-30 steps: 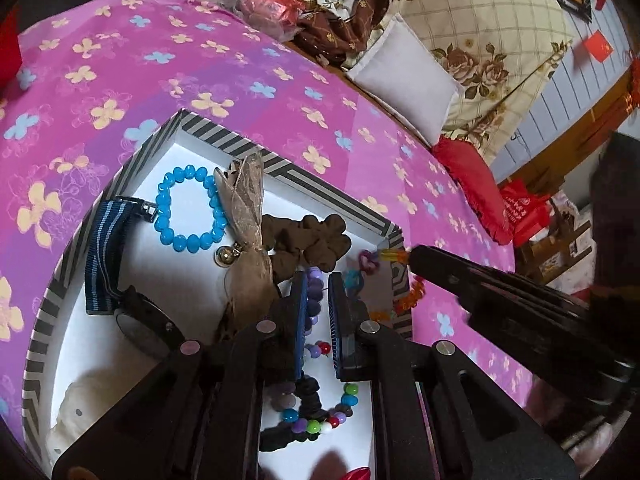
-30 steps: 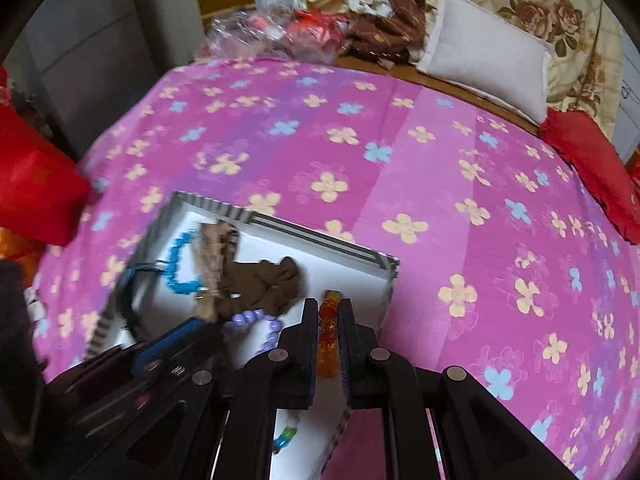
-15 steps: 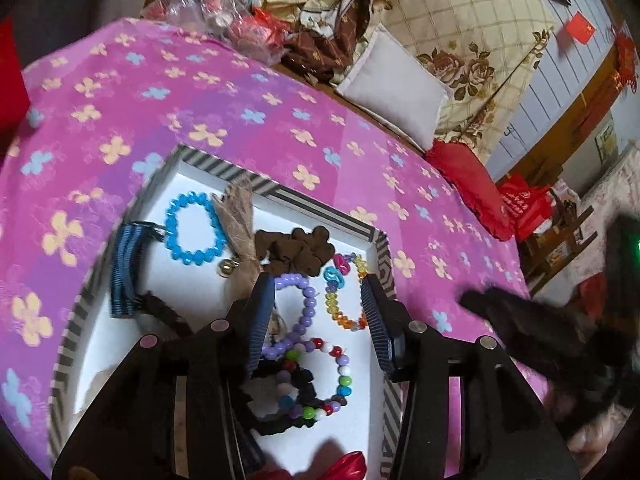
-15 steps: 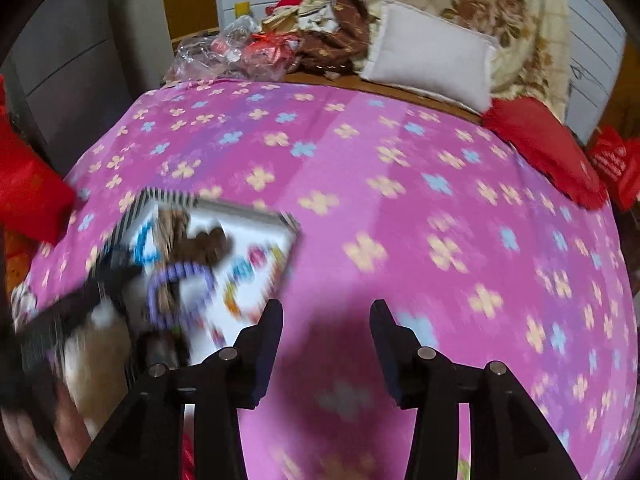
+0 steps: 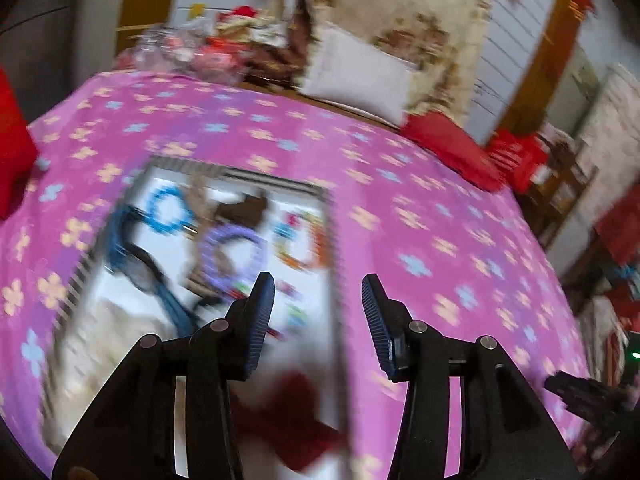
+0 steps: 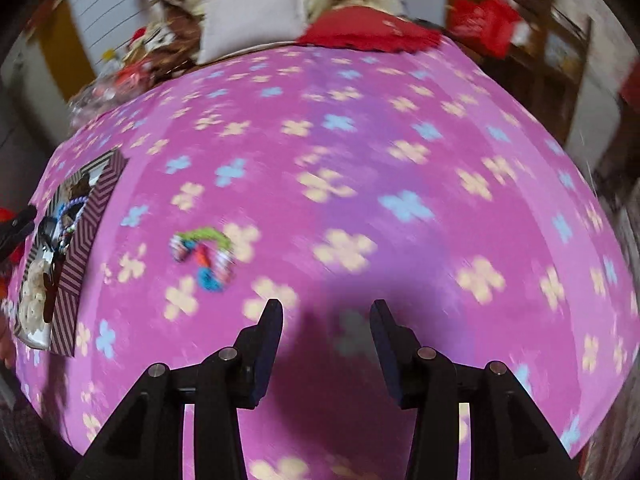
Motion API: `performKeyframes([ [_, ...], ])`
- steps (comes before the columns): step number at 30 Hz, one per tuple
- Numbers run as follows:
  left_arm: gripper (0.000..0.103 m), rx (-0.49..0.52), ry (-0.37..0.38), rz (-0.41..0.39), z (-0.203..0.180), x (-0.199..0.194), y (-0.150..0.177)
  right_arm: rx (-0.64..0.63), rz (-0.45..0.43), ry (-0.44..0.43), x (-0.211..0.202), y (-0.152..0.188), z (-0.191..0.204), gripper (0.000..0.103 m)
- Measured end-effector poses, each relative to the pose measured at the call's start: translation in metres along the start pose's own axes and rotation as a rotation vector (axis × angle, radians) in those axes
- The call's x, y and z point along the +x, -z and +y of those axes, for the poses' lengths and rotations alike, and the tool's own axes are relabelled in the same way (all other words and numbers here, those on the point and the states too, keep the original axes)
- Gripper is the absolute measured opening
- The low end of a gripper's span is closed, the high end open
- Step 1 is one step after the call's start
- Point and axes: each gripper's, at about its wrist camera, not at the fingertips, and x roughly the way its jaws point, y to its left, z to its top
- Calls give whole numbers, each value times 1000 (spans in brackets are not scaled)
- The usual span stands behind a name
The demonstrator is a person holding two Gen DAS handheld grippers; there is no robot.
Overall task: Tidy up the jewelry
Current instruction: 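Reach the right tool to the green-and-pink bead bracelet and grasp it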
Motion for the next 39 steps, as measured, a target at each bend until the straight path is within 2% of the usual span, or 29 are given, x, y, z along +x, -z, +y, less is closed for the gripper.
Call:
performKeyframes([
  [5, 46, 15, 65, 60, -49, -22, 37, -20, -16, -43, -1, 7, 6, 43],
  [7, 55, 10, 86, 70, -62, -28, 55, -45, -17, -60, 2, 9, 16, 43],
  [11, 56, 63, 37, 58, -73, -25, 75, -110, -12, -73, 17, 3, 42, 43],
  [22, 56, -25, 84, 43, -23, -16, 70, -274, 48, -23, 71, -23, 103, 43],
  [26, 56, -44, 76, 36, -15, -17, 65, -262, 34, -10, 78, -29, 110, 43],
  [27, 56, -46, 74, 34, -14, -18, 64, -255, 33, -17, 78, -30, 110, 39],
  [28, 56, -47, 71, 32, -13, -18, 63, -245, 39, -48, 79, -31, 110, 27],
  [29, 56, -49, 68, 30, -12, -18, 63, -242, 43, -50, 78, -31, 111, 19],
  [33, 56, -68, 60, 29, -5, -18, 61, -211, 45, -93, 65, -29, 107, 16],
  [39, 56, -125, 55, 1, 12, -26, 56, -163, -11, -164, 24, -36, 103, 16],
])
